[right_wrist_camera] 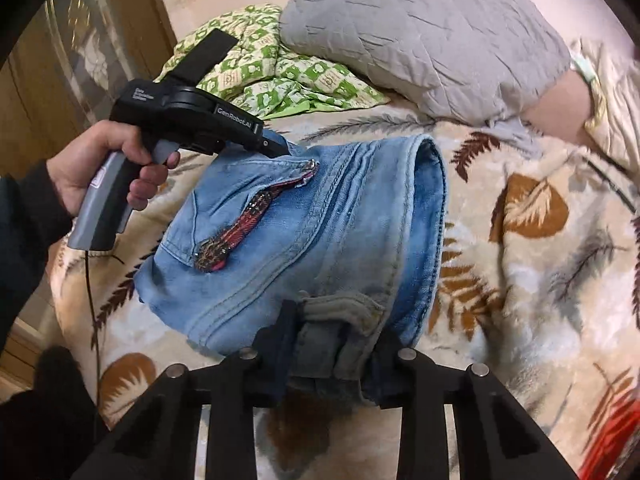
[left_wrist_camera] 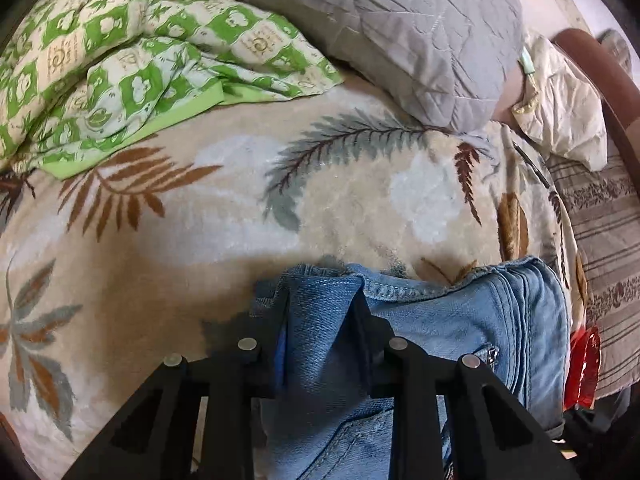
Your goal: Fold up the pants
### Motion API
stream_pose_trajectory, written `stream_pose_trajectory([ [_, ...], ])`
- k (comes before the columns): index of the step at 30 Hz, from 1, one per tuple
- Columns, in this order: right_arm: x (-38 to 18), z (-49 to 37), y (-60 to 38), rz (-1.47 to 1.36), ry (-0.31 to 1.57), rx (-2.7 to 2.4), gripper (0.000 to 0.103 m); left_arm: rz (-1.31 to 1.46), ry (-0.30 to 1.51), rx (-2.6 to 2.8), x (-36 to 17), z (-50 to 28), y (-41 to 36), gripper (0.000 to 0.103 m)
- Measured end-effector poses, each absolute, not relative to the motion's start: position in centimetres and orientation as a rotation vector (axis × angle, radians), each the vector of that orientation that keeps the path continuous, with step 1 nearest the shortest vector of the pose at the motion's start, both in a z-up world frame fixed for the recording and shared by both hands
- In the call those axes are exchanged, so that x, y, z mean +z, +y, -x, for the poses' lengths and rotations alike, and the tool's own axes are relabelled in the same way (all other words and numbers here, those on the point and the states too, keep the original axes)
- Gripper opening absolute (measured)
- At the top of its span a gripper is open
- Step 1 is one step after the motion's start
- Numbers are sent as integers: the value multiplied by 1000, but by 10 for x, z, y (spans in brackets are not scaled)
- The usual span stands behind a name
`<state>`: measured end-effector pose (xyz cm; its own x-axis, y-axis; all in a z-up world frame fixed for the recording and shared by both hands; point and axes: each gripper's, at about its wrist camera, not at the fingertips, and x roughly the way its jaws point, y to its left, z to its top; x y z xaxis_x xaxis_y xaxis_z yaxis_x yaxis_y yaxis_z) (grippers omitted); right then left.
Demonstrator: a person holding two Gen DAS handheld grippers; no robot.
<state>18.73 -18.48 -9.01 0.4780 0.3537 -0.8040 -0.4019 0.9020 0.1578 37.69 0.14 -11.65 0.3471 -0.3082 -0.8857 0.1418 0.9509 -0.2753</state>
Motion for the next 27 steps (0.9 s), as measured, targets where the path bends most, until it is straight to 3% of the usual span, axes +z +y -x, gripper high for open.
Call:
stream_pose_trajectory([
  [22,-106,-170,-197,51,943,430,28,135,1228,-308,-137,-391,0,28],
  [25,-105,-172,-198,24,946,430,30,130,1190,-293,-130,-386,0,39],
  [26,-104,-171,-199,13,944,432,31,130,1173,-287,-126,-382,0,50],
  [27,-102,-171,-201,-1,942,432,43,123,1165,-277,-123,-379,0,64],
])
